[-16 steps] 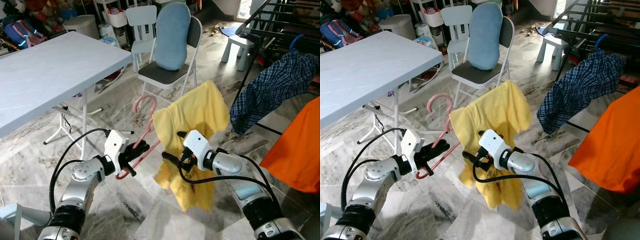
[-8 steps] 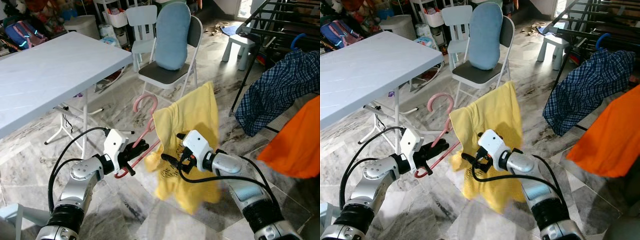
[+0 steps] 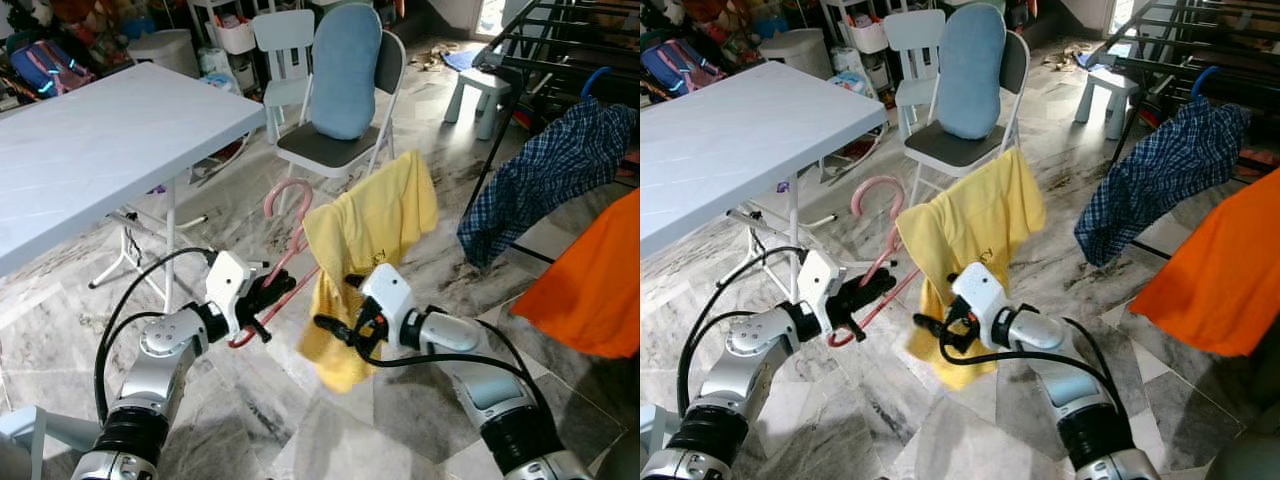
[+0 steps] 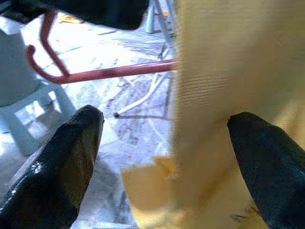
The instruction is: Hang hanger
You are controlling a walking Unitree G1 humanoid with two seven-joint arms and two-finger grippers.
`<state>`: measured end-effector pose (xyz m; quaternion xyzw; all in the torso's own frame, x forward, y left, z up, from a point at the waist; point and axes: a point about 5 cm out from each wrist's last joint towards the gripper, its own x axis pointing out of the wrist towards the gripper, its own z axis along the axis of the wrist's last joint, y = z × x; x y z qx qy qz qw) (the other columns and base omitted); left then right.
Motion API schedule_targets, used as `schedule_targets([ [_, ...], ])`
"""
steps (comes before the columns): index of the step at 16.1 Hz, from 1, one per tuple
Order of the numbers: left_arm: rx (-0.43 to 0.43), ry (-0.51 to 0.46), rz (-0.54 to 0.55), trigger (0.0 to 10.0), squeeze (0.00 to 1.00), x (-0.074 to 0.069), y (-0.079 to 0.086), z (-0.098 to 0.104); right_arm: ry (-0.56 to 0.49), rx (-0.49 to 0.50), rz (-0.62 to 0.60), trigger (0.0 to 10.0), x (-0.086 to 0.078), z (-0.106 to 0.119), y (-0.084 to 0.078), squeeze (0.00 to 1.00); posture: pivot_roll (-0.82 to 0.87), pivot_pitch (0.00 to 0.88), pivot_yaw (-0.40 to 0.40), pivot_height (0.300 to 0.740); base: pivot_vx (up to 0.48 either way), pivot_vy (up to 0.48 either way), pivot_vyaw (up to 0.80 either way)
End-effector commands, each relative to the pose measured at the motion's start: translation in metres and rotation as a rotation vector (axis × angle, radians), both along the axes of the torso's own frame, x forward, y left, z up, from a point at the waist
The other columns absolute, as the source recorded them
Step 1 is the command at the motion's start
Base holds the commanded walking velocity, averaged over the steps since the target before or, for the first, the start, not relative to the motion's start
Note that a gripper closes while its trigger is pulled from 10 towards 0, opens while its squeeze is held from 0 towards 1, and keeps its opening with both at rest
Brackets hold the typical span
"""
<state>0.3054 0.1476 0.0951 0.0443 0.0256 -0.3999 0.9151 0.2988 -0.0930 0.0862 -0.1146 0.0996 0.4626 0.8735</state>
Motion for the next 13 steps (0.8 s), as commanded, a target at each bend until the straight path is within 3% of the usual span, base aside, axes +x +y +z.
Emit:
schedule_targets([
  [1, -0.004, -0.089, 0.003, 0.0, 0.0, 0.005, 0.0, 0.018, 0.009, 0.03, 0.045, 10.0, -0.002, 0.003, 0.014, 0.0, -0.2, 0.0, 0.111, 0.74, 0.0, 0.0, 0.0],
  [6, -0.003, -0.094, 0.0, 0.0, 0.0, 0.004, -0.005, 0.018, 0.012, 0.047, 0.05, 10.0, -0.003, 0.004, 0.024, 0.0, -0.2, 0.0, 0.1, 0.74, 0.0, 0.0, 0.0],
  [7, -0.004, -0.095, -0.001, 0.0, 0.0, 0.004, -0.005, 0.019, -0.004, 0.041, 0.028, 10.0, -0.001, 0.004, 0.024, 0.0, -0.2, 0.0, 0.1, 0.74, 0.0, 0.0, 0.0],
  [9, -0.005, -0.099, -0.003, 0.0, 0.0, 0.004, -0.007, 0.019, -0.051, 0.015, -0.127, 10.0, 0.015, 0.007, 0.02, 0.0, -0.2, 0.0, 0.098, 0.74, 0.0, 0.0, 0.0],
  [13, -0.013, -0.1, -0.024, 0.0, 0.0, 0.002, -0.012, 0.019, -0.05, 0.016, -0.09, 10.0, 0.013, 0.006, 0.029, 0.0, -0.2, 0.0, 0.092, 0.74, 0.0, 0.0, 0.0],
])
